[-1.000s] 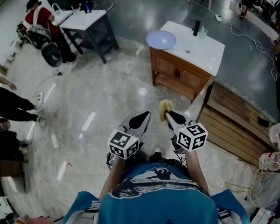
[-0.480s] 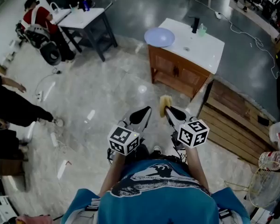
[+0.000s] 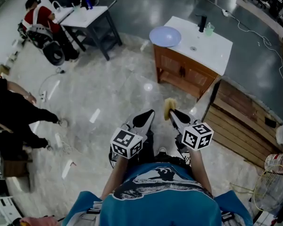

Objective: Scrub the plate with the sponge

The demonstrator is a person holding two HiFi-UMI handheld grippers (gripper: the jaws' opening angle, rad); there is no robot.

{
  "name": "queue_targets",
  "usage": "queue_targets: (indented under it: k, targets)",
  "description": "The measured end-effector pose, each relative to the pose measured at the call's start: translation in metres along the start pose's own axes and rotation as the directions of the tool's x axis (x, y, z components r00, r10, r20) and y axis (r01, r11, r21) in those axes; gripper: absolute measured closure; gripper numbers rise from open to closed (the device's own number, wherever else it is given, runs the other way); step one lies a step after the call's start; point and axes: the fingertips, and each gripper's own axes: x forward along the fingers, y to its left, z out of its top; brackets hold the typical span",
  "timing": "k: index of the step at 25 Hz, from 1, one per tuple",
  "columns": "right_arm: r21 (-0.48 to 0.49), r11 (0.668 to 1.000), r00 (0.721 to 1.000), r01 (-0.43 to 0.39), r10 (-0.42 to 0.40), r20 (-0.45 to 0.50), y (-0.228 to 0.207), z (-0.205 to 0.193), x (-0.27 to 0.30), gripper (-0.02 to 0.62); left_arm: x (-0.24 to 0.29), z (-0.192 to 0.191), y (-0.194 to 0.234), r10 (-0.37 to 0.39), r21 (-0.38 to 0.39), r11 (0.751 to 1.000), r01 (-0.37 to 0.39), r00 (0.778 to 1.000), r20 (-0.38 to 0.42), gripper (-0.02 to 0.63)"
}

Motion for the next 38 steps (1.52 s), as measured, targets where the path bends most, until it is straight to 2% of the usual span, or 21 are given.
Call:
queue_targets:
  k: [7,10,15,25,30,38]
  targets:
    - [0.021,0.998,0.998,0.055,-0.055,0.005,-0.023,0.018,0.037,0.565,0.025,0.008,0.039,-0.056,-0.012,0.998,0.056,0.998,-0.007,0.595]
    - [0.021,0.997,0.997,0.078,-0.078,-0.004,-0.034,0.03,0.066,0.565,0.041,0.018,0.072,-0.067,-0.01,0.998,0.067,0.998,-0.007,0.595]
    - [0.029,0.993,0.993,0.117,-0.117,0.013,-0.044,0.065,0.127,0.565,0.065,0.046,0.138,-0.104,0.043,0.994,0.104,0.994,-0.02,0.595]
    - [0.06,0.976,0.977,0.21,-0.212,0.03,-0.064,0.105,0.222,0.565,0.104,0.074,0.242,-0.195,0.035,0.98,0.196,0.98,-0.04,0.595]
    - [0.078,0.964,0.967,0.254,-0.255,0.009,-0.074,0.105,0.241,0.565,0.116,0.075,0.27,-0.22,0.009,0.975,0.221,0.974,-0.046,0.595]
    - [0.097,0.948,0.953,0.303,-0.302,-0.028,-0.099,0.103,0.251,0.565,0.145,0.063,0.283,-0.261,-0.04,0.965,0.259,0.963,-0.073,0.595]
